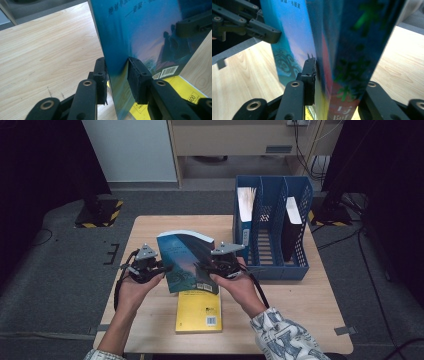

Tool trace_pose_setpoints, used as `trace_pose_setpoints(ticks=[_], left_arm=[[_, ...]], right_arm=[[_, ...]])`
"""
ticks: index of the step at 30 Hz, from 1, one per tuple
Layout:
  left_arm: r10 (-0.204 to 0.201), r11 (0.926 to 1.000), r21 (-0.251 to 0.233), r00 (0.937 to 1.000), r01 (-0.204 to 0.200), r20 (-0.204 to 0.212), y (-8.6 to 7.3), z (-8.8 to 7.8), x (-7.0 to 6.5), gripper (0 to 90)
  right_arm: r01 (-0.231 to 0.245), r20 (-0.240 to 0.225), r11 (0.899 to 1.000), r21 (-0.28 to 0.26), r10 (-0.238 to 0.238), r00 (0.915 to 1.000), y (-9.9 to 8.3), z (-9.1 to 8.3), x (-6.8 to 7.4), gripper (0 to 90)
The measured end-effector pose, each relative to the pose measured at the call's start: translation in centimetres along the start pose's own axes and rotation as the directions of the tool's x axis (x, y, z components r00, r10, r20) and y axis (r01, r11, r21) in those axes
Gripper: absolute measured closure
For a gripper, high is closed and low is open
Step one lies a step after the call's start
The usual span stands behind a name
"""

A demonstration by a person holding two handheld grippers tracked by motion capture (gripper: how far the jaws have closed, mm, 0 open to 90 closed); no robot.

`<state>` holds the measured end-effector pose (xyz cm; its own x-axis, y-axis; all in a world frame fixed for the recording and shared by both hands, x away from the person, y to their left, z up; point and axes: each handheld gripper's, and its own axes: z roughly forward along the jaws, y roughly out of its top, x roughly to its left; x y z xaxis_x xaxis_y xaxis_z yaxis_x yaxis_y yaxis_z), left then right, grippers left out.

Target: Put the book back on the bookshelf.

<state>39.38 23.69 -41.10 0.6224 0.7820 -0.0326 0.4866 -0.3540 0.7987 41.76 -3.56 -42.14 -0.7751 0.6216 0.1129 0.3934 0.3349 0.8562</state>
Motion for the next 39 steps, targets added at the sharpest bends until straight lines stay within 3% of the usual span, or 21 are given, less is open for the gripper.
trace_pose_setpoints(ticks=[7, 11, 15, 24, 39], left_arm=[[0.001, 1.0000, -0.004, 0.9998, 0.000, 0.018, -0.3, -0.3, -0.2, 64.6], [-0.018, 0.9996, -0.022, 0.9996, 0.019, 0.021, -0.6, -0.2, -0.4, 61.9], [-0.012, 0.9996, -0.025, 0.9997, 0.012, 0.020, -0.7, -0.2, -0.5, 60.7], [-0.025, 0.9990, -0.037, 0.9996, 0.026, 0.015, -1.1, -0.3, -0.6, 60.6], [-0.030, 0.9988, -0.039, 0.9995, 0.031, 0.013, -1.0, 0.1, -0.4, 59.7]], right_arm=[[0.004, -0.050, 1.000, 0.018, -0.003, 0.9987, -0.4, -0.8, 0.6, 63.3], [0.022, -0.087, 1.000, 0.012, -0.021, 0.9960, -0.8, -1.4, 1.0, 61.9], [0.028, -0.100, 1.000, -0.007, -0.029, 0.9945, -0.8, -2.0, 1.4, 58.5], [0.049, -0.153, 0.997, -0.060, -0.058, 0.9866, 0.9, -3.3, 1.7, 62.2], [0.103, -0.162, 0.991, -0.082, -0.116, 0.9800, 3.5, -3.8, 2.5, 65.9]])
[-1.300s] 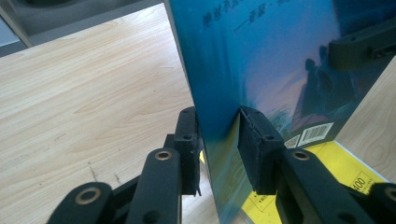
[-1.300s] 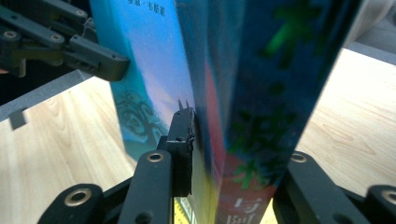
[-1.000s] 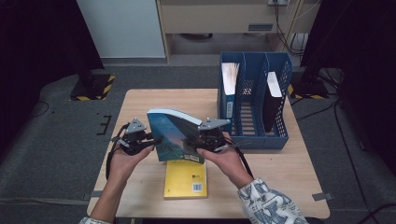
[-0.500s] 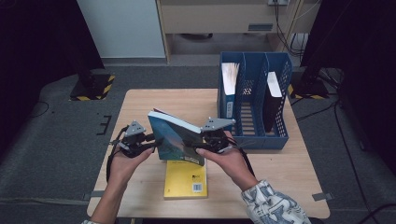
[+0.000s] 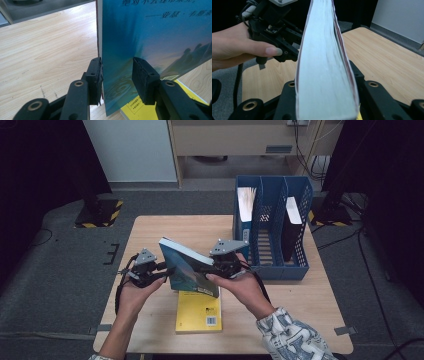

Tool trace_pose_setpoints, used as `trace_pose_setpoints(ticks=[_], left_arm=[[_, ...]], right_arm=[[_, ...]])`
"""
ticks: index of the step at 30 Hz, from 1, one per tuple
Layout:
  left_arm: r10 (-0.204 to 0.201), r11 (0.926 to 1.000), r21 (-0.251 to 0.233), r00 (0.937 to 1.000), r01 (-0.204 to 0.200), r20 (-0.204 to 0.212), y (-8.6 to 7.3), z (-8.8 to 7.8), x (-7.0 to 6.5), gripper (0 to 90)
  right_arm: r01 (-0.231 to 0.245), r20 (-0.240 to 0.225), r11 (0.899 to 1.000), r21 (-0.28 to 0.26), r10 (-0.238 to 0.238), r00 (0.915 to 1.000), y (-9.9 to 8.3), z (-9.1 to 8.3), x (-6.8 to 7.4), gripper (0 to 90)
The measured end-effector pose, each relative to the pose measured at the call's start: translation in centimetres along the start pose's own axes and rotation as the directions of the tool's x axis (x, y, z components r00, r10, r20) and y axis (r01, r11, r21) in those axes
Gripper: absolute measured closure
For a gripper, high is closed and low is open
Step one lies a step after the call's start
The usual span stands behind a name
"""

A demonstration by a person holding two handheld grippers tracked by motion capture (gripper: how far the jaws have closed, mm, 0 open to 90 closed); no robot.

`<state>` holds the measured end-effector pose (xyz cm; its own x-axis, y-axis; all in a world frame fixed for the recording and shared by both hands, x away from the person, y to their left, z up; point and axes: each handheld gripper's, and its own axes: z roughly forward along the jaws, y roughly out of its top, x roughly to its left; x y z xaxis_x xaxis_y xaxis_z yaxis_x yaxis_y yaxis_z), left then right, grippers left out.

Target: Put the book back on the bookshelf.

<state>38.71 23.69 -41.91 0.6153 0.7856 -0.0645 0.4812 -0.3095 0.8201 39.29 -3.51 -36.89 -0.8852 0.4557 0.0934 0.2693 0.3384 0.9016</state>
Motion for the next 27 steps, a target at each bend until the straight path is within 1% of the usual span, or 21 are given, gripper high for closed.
trace_pose_setpoints(ticks=[2, 12, 16, 17, 19, 21, 23, 25, 27], left_arm=[[-0.001, 1.0000, -0.002, 1.0000, 0.001, 0.000, 0.0, 0.0, 0.0, 59.6], [0.002, 1.0000, 0.000, 1.0000, -0.002, -0.007, 0.0, 0.2, -0.1, 58.1], [0.005, 1.0000, -0.005, 1.0000, -0.005, 0.001, -0.3, 0.2, -0.1, 54.9], [0.002, 1.0000, -0.003, 1.0000, -0.002, -0.003, -0.5, 0.3, -0.1, 52.1], [-0.003, 1.0000, -0.002, 0.9998, 0.003, -0.019, -1.1, 0.4, -0.1, 45.9], [-0.011, 0.9999, 0.002, 0.9995, 0.011, -0.030, -1.9, 0.3, -0.1, 41.4], [-0.013, 0.9998, 0.015, 0.9983, 0.014, -0.057, -3.1, 0.3, -0.2, 36.0], [-0.019, 0.9995, 0.025, 0.9976, 0.021, -0.067, -4.3, 0.4, -0.2, 32.4], [-0.018, 0.9989, 0.041, 0.9961, 0.022, -0.087, -5.5, 0.6, -0.2, 28.8]], right_arm=[[-0.001, 0.004, 1.000, 0.001, 0.001, 1.0000, 0.1, 0.1, -0.1, 66.2], [0.001, -0.006, 1.000, 0.009, -0.001, 1.0000, 0.7, 0.8, -0.5, 67.0], [-0.001, -0.003, 1.000, 0.006, 0.001, 1.0000, 0.7, 0.9, -0.7, 69.0], [-0.004, -0.004, 1.000, 0.004, 0.004, 1.0000, 0.7, 0.9, -0.8, 69.4], [-0.021, -0.008, 1.000, 0.002, 0.021, 0.9998, 0.7, 0.9, -1.0, 69.8], [-0.024, -0.007, 1.000, 0.003, 0.024, 0.9997, 0.7, 0.9, -1.1, 70.0], [-0.027, -0.006, 1.000, 0.002, 0.027, 0.9996, 0.7, 0.9, -1.2, 70.1], [-0.028, -0.005, 1.000, 0.001, 0.028, 0.9996, 0.7, 1.0, -1.2, 70.1], [-0.033, -0.007, 0.999, 0.000, 0.033, 0.9994, 0.7, 1.0, -1.2, 69.9]])
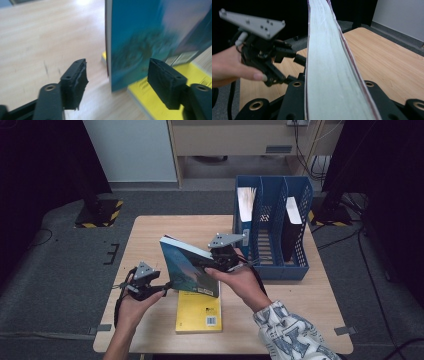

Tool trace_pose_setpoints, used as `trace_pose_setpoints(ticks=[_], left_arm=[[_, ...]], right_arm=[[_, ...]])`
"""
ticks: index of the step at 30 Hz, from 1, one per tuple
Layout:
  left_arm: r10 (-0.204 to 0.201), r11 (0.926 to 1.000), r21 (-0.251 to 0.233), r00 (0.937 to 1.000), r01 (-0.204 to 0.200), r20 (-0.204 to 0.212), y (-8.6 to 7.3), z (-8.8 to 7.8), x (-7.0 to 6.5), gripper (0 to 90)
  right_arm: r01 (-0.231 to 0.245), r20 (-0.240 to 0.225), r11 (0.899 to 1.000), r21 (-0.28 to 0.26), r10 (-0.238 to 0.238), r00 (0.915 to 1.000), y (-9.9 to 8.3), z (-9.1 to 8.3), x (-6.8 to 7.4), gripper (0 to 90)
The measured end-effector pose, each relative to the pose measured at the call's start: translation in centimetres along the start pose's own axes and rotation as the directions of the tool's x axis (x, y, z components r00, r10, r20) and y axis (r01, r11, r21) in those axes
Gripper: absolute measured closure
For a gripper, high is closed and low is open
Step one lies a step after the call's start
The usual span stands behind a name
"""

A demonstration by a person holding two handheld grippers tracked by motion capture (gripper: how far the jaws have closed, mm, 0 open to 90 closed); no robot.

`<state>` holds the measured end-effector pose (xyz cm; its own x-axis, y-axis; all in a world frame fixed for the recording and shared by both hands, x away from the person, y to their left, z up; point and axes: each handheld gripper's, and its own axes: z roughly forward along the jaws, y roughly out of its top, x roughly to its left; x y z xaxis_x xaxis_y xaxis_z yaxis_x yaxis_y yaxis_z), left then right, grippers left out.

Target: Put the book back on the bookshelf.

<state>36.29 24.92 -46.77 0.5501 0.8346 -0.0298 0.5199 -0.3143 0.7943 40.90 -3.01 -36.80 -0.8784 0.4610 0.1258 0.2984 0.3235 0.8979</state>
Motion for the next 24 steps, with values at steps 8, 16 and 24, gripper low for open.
trace_pose_setpoints(ticks=[8, 16, 24], left_arm=[[0.021, 0.9977, 0.066, 0.9977, -0.016, -0.065, -2.1, 0.8, 0.9, 8.7], [-0.016, 0.9940, 0.107, 0.9981, 0.022, -0.059, -3.3, 1.2, 2.0, 4.9], [-0.031, 0.9903, 0.134, 0.9986, 0.037, -0.043, -3.6, 1.4, 2.2, 5.3]], right_arm=[[0.003, -0.004, 1.000, 0.001, -0.003, 1.0000, 0.1, 0.1, -0.3, 71.4], [-0.039, 0.018, 0.999, -0.004, 0.039, 0.9991, 0.3, 0.2, -1.0, 73.1], [-0.136, 0.031, 0.990, -0.020, 0.137, 0.9901, 0.5, 0.0, -2.0, 73.7]])
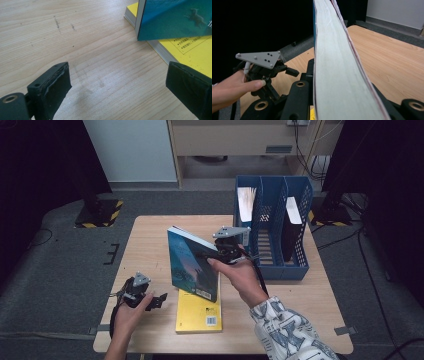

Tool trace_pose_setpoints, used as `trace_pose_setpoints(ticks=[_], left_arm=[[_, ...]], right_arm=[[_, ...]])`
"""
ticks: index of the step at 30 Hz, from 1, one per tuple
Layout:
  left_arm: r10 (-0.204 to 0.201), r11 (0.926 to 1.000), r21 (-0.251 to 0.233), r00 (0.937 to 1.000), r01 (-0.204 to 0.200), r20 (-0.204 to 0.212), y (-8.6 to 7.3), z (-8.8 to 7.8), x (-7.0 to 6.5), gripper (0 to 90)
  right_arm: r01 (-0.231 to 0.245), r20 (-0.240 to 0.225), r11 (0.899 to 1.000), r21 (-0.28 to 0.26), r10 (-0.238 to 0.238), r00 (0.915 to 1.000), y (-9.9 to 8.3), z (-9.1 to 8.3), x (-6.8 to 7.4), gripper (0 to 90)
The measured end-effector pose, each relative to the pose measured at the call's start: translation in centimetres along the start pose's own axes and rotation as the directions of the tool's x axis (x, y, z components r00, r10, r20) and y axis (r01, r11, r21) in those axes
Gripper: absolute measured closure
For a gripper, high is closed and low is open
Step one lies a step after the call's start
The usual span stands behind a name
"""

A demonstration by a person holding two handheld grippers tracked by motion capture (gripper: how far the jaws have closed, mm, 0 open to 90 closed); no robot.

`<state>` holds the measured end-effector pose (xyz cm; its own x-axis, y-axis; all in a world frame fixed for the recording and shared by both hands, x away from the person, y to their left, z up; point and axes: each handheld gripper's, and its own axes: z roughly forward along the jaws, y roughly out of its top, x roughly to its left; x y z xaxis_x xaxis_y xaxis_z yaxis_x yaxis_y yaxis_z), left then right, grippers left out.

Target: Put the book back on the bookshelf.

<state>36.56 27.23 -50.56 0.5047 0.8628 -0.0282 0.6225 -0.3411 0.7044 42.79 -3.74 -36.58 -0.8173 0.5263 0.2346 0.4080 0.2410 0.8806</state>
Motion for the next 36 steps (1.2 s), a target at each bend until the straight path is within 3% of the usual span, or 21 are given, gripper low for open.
trace_pose_setpoints(ticks=[3, 15, 25, 29, 36], left_arm=[[0.006, 0.9999, 0.013, 1.0000, -0.005, -0.002, -0.1, 0.1, 0.0, 5.4], [0.024, 0.9983, 0.053, 0.9997, -0.024, -0.001, -0.2, 0.4, -0.1, 6.2], [0.019, 0.9968, 0.078, 0.9998, -0.018, -0.009, -0.4, 0.6, -0.1, 6.3], [0.021, 0.9960, 0.087, 0.9997, -0.020, -0.009, -0.4, 0.6, -0.1, 6.3], [0.029, 0.9943, 0.103, 0.9995, -0.028, -0.010, -0.5, 0.8, 0.0, 6.3]], right_arm=[[-0.019, -0.001, 1.000, -0.005, 0.019, 0.9998, 0.2, -0.3, -0.1, 73.7], [-0.007, 0.012, 1.000, -0.009, 0.007, 0.9999, 0.9, -1.3, 0.6, 73.7], [-0.044, -0.001, 0.999, -0.017, 0.044, 0.9990, 0.9, -2.6, 0.6, 73.6], [-0.108, -0.024, 0.994, -0.036, 0.107, 0.9940, 0.6, -3.3, 0.1, 73.5], [-0.145, -0.033, 0.988, -0.049, 0.144, 0.9890, 0.2, -3.9, -0.4, 73.4]])
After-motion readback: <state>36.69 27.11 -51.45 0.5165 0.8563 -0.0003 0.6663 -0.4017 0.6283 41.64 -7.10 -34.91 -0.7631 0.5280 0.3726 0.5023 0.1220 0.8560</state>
